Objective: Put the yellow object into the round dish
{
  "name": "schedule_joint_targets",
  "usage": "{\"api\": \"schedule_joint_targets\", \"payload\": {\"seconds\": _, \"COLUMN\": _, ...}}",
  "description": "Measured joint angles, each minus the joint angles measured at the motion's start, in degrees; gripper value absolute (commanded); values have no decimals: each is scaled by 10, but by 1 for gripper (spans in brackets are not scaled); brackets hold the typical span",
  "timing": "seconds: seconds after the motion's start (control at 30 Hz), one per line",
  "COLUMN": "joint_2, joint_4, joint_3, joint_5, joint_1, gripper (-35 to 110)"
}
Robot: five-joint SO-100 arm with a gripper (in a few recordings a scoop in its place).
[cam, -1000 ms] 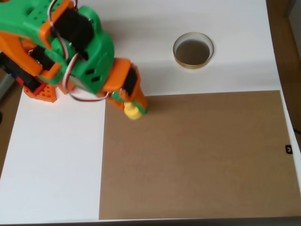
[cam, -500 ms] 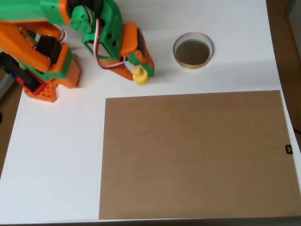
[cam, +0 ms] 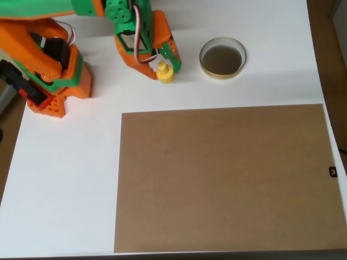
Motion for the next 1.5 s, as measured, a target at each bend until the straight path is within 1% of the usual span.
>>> {"api": "schedule_joint_targets", "payload": {"seconds": 0.53, "joint_2": -174, "joint_4": 7, "joint_3": -139, "joint_5": 0, "joint_1": -96, "gripper": 0}}
{"api": "schedule_joint_targets", "payload": {"seconds": 1.0, "joint_2": -337, "joint_4": -6, "joint_3": -290, "joint_5": 2, "joint_1": -113, "gripper": 0}}
{"api": "schedule_joint_targets", "payload": {"seconds": 1.37, "joint_2": -439, "joint_4": 16, "joint_3": -413, "joint_5": 14, "joint_1": -149, "gripper": 0}}
{"api": "schedule_joint_targets", "payload": {"seconds": 1.5, "joint_2": -469, "joint_4": 19, "joint_3": -441, "joint_5": 12, "joint_1": -147, "gripper": 0}}
